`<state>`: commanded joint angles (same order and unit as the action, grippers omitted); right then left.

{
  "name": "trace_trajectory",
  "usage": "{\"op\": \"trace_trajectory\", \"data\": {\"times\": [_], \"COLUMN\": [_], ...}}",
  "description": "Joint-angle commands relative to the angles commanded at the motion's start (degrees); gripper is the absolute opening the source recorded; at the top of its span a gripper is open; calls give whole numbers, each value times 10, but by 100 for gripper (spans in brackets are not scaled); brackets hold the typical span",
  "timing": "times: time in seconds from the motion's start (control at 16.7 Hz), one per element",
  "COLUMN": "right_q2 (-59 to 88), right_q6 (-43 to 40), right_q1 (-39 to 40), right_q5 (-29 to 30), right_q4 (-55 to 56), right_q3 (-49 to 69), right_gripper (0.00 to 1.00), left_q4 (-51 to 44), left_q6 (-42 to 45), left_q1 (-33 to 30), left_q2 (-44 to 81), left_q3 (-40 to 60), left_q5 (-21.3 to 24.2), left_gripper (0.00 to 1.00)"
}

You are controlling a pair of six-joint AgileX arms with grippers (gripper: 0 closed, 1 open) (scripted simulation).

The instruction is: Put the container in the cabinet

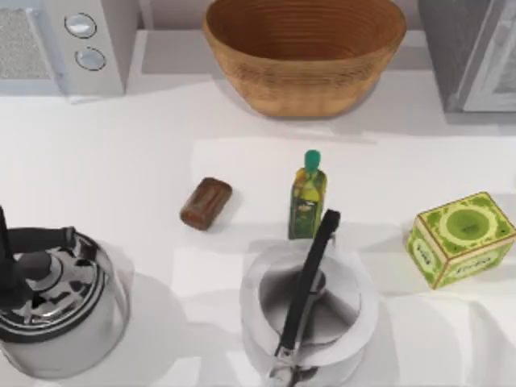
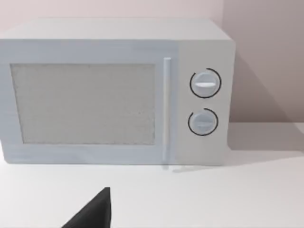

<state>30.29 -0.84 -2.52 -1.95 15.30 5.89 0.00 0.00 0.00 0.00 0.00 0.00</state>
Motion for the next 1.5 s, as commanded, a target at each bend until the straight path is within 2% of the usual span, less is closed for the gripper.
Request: {"op": "trace_trajectory", "data": {"times": [0.48,0.78,1.02,1.5], "right_q2": [380,553,612,630], "right_q6": [-10,-15,-16,-19], "right_q1": [-34,-50,-51,-62], "right_q5": [-22,-32,-38,-43], "right_q4": [188,273,302,303], "right_q3": [75,109,118,138], "right_gripper": [100,100,100,100], "left_q4": [0,0,0,0], "left_q6": [0,0,0,0], "left_q1": [0,0,0,0], "left_q2": [0,0,0,0], "left_q3": [0,0,0,0], "left_q5": [0,0,0,0], "left_gripper": [100,100,100,100]}}
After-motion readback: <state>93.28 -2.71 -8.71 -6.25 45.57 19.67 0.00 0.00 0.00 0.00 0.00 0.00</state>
